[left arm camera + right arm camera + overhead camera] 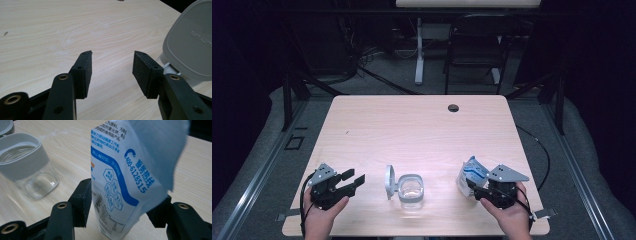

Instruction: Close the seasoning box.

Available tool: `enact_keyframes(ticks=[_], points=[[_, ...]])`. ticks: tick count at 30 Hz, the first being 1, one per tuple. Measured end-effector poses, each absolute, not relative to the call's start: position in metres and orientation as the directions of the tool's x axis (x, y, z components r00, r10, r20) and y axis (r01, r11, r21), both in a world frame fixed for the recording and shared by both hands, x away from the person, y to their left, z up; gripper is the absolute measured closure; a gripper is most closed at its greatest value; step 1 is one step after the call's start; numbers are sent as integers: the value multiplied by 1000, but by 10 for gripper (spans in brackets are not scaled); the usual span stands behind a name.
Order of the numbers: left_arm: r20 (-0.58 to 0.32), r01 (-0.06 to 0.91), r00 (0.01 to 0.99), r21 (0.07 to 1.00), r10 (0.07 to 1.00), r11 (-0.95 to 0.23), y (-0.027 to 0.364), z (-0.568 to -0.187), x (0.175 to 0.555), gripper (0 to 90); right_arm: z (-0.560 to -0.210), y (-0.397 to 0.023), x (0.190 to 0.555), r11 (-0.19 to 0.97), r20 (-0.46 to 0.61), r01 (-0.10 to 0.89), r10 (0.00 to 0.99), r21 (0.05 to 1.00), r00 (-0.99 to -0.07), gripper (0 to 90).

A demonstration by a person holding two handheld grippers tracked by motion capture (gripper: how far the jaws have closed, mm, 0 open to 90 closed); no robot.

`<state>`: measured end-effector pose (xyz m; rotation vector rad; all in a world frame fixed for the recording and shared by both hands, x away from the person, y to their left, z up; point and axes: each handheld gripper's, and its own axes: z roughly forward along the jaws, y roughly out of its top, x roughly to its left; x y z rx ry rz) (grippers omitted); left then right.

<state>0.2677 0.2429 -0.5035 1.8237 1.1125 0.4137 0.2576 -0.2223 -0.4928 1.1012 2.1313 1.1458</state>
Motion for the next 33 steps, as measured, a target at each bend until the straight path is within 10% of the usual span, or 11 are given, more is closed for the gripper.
enact_keyframes(ticks=[33], points=[[-173,528,529,833,831,-163,242,-507,269,506,-529,-220,259,280,-25,425,858,861,-513,343]])
